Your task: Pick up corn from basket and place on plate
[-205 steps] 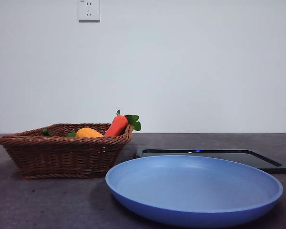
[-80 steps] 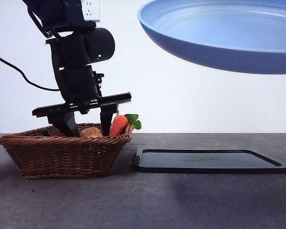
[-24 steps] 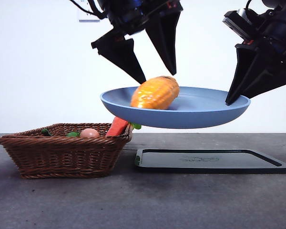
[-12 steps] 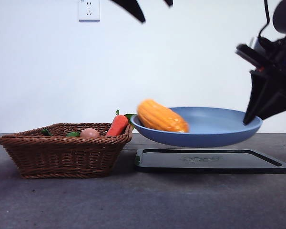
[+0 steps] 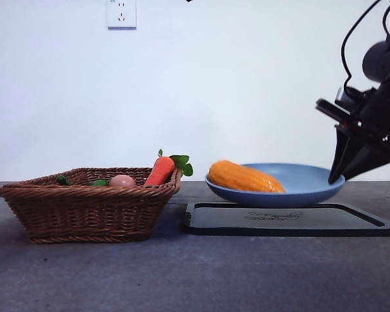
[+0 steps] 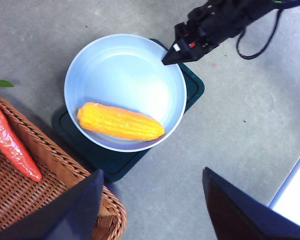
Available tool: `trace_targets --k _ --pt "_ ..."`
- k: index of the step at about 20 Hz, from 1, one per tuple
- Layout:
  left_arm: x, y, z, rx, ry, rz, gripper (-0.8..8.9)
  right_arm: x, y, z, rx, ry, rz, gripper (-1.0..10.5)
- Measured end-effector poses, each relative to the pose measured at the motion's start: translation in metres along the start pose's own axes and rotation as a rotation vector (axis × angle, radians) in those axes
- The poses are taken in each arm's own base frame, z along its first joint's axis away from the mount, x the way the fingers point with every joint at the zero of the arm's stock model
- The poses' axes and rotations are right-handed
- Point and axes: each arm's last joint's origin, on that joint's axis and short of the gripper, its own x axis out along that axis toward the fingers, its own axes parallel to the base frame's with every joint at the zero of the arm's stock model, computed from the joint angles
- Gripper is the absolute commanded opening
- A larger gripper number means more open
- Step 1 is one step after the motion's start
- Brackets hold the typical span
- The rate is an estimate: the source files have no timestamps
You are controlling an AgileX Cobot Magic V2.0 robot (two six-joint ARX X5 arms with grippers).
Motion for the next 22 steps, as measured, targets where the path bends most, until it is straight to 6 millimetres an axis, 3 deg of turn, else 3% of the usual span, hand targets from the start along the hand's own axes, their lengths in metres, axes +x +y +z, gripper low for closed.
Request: trace_targets --k 3,7,12,16,19,22 --pt "0.0 0.0 0.0 -0.001 0.002 0.0 3.26 0.012 -0.01 -0.002 0.012 0.04 -0.014 0.0" --pt "0.0 0.0 0.0 -0.004 0.005 0.0 3.26 0.014 -0.011 -0.001 -0.005 0.037 -0.019 0.0" --pt "0.0 0.0 0.0 -0.005 0.005 0.0 3.26 0.013 -0.012 -0.003 0.003 0.053 -0.038 2.3" --pt "0.0 0.0 -0.001 -0.006 0.005 0.0 3.25 0.012 -0.013 -0.003 -0.007 0.052 -0.039 2.5" --pt "0.0 0.0 -0.002 -0.011 0.017 0.001 3.25 -0.004 -0.01 -0.005 0.0 0.052 -0.044 2.5" --pt "0.0 0.0 -0.002 -0.014 0.019 0.001 3.25 -0.04 0.007 -0.01 -0.04 0.005 -0.039 2.5"
